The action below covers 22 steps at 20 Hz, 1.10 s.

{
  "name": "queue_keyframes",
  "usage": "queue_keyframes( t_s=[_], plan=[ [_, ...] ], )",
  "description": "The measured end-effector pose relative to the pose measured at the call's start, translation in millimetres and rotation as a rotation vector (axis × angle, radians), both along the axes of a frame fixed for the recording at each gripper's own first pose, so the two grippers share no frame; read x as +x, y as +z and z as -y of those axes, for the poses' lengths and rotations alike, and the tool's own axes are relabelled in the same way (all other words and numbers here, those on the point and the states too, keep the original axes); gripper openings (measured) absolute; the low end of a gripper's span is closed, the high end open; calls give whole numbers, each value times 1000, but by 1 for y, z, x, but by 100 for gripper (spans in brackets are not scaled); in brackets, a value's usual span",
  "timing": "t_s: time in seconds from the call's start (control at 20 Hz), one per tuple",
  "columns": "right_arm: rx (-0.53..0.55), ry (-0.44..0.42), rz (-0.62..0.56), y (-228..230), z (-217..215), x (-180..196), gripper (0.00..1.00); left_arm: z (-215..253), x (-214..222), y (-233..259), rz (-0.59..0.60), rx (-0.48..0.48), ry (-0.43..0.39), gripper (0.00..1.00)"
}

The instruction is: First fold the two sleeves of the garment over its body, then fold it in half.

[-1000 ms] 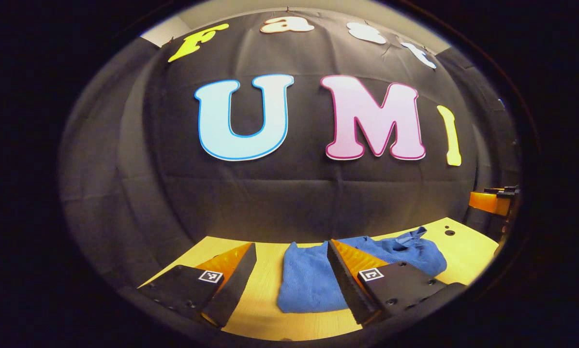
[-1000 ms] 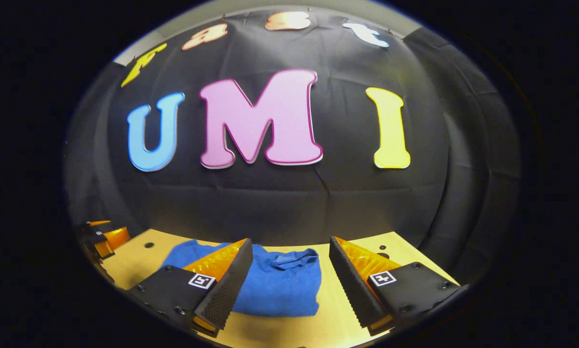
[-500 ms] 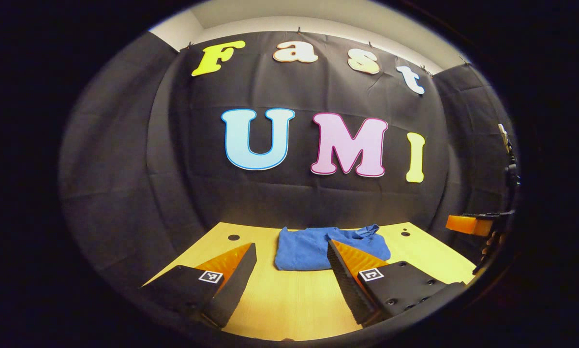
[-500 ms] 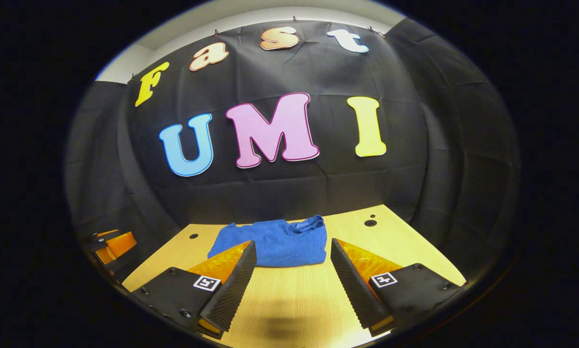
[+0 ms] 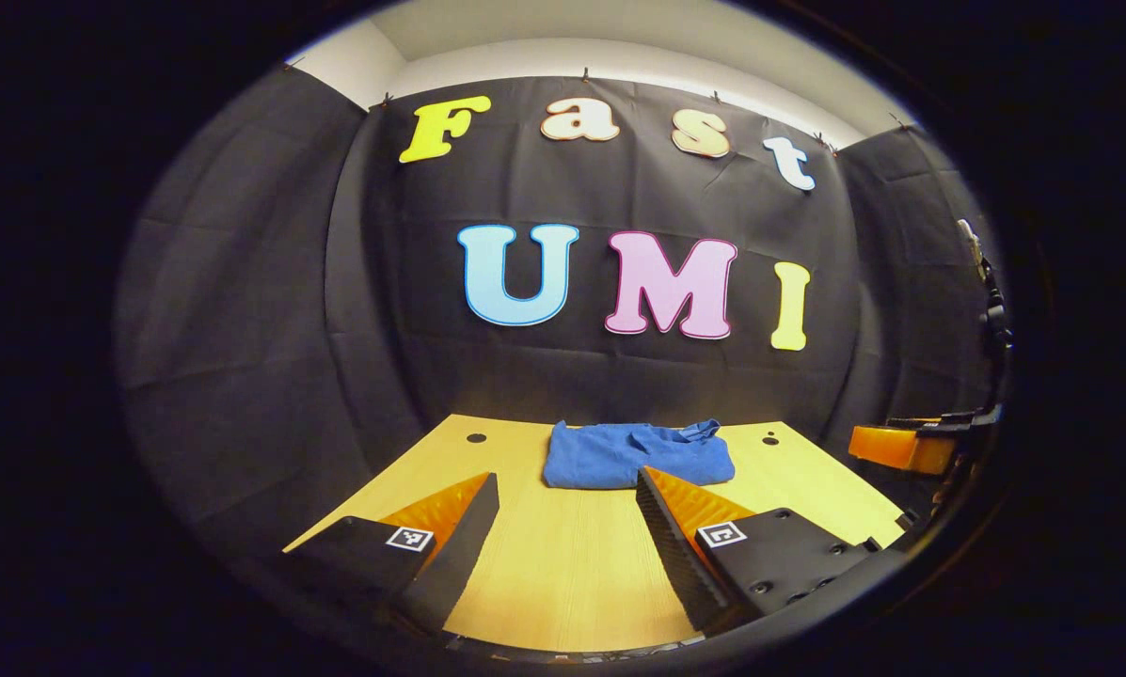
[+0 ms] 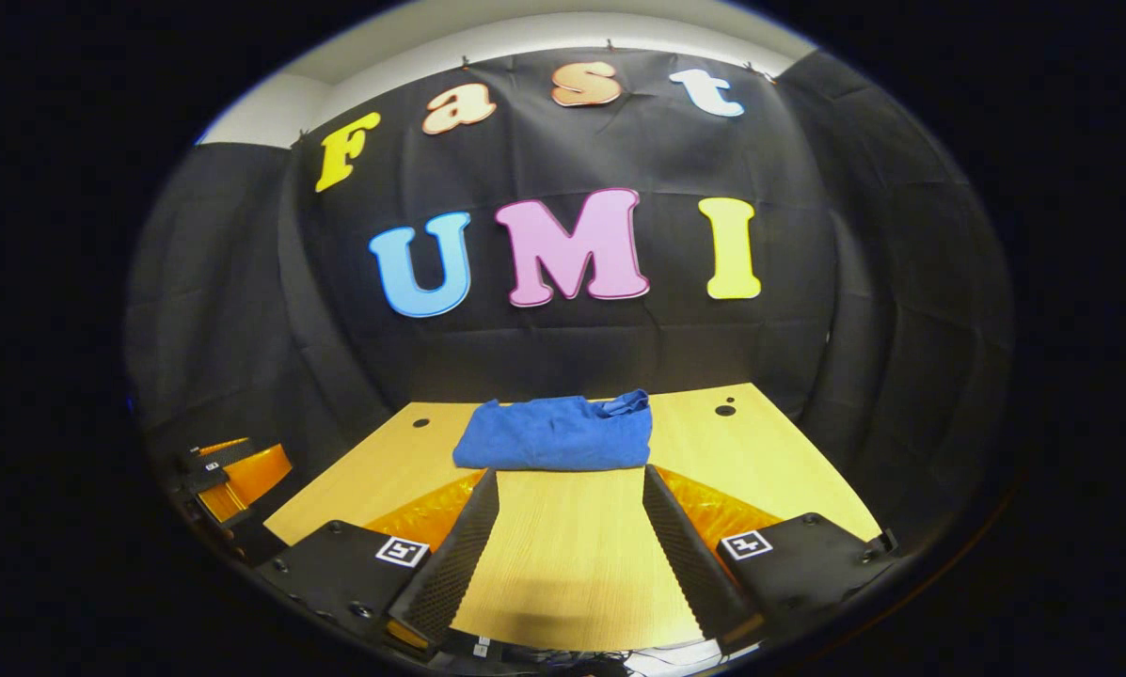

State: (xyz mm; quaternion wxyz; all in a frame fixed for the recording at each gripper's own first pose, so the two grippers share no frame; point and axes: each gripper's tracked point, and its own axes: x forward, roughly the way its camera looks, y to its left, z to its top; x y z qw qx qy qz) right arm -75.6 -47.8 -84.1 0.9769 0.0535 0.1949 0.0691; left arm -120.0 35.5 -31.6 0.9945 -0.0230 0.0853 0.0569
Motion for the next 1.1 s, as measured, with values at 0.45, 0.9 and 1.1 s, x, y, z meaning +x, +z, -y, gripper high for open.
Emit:
queue_keyframes(
  t_s=[0.45,0.9,1.1],
  plan=[
    [12,94,61,33,-36,3,96,17,15,37,107,-19,-40,86],
    [8,66,88,40,-25,8,96,8,12,34,121,17,-36,86],
    [4,58,88,39,-25,8,96,7,16,36,131,41,-37,84]
  ],
)
